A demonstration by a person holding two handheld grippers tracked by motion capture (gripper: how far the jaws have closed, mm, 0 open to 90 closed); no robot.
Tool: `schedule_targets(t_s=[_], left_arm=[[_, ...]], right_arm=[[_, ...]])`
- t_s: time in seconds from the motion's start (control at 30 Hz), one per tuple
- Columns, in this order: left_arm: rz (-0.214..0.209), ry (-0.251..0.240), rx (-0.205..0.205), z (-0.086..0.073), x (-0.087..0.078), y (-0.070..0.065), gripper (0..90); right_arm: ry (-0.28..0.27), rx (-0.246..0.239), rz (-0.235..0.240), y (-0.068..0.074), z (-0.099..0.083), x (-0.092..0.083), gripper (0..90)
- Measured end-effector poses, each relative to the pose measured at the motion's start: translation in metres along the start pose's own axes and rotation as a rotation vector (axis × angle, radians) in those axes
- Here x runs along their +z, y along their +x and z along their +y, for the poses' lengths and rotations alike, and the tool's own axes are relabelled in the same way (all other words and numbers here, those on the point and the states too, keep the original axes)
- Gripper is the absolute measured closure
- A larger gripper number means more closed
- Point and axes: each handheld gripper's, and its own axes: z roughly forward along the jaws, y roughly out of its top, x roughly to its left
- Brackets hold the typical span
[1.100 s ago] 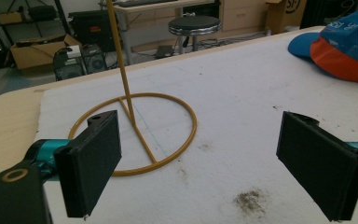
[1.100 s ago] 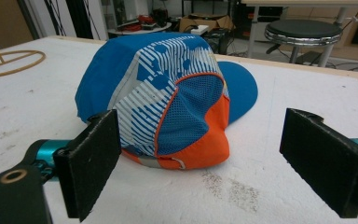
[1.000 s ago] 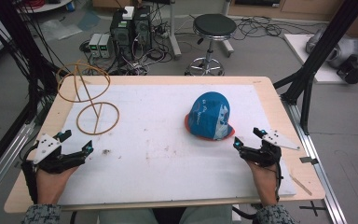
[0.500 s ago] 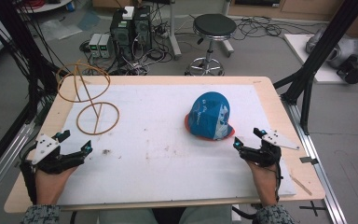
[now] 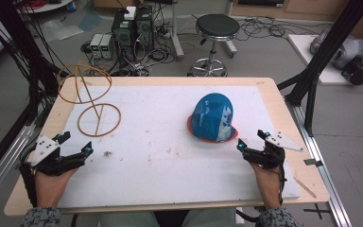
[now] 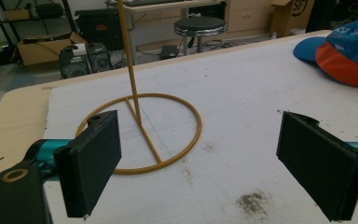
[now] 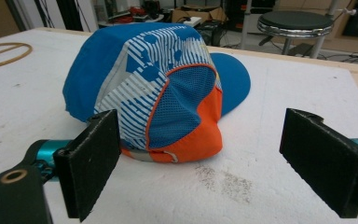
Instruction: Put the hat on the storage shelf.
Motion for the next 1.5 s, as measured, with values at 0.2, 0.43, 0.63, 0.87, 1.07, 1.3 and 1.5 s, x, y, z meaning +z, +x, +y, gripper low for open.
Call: schedule_targets(t_s=[0.2, 0.43, 0.63, 0.87, 1.07, 1.3, 1.5], left_arm=[[-0.002, 0.001, -0.004, 0.000, 0.000, 0.001, 14.1], [-0.002, 0.006, -0.004, -0.001, 0.002, 0.001, 14.1], [-0.012, 0.005, -0.002, 0.000, 0.007, 0.000, 14.1], [-0.018, 0.006, -0.003, 0.000, 0.010, -0.001, 14.1], [-0.021, 0.003, -0.002, 0.001, 0.010, -0.001, 14.1], [-0.016, 0.003, -0.006, 0.000, 0.008, 0.001, 14.2], [-0.017, 0.004, -0.003, 0.000, 0.008, 0.000, 14.4]], right_arm=[[0.006, 0.002, 0.010, 0.000, 0.005, 0.004, 11.6], [-0.014, 0.021, 0.006, 0.001, 0.018, 0.017, 11.7], [-0.011, 0.043, 0.010, 0.008, 0.029, 0.034, 12.0], [-0.012, 0.075, 0.041, 0.018, 0.045, 0.059, 15.4], [0.017, 0.089, 0.057, 0.026, 0.054, 0.080, 20.0], [0.044, 0.134, 0.080, 0.028, 0.052, 0.092, 26.0], [0.076, 0.160, 0.106, 0.028, 0.051, 0.099, 38.5]])
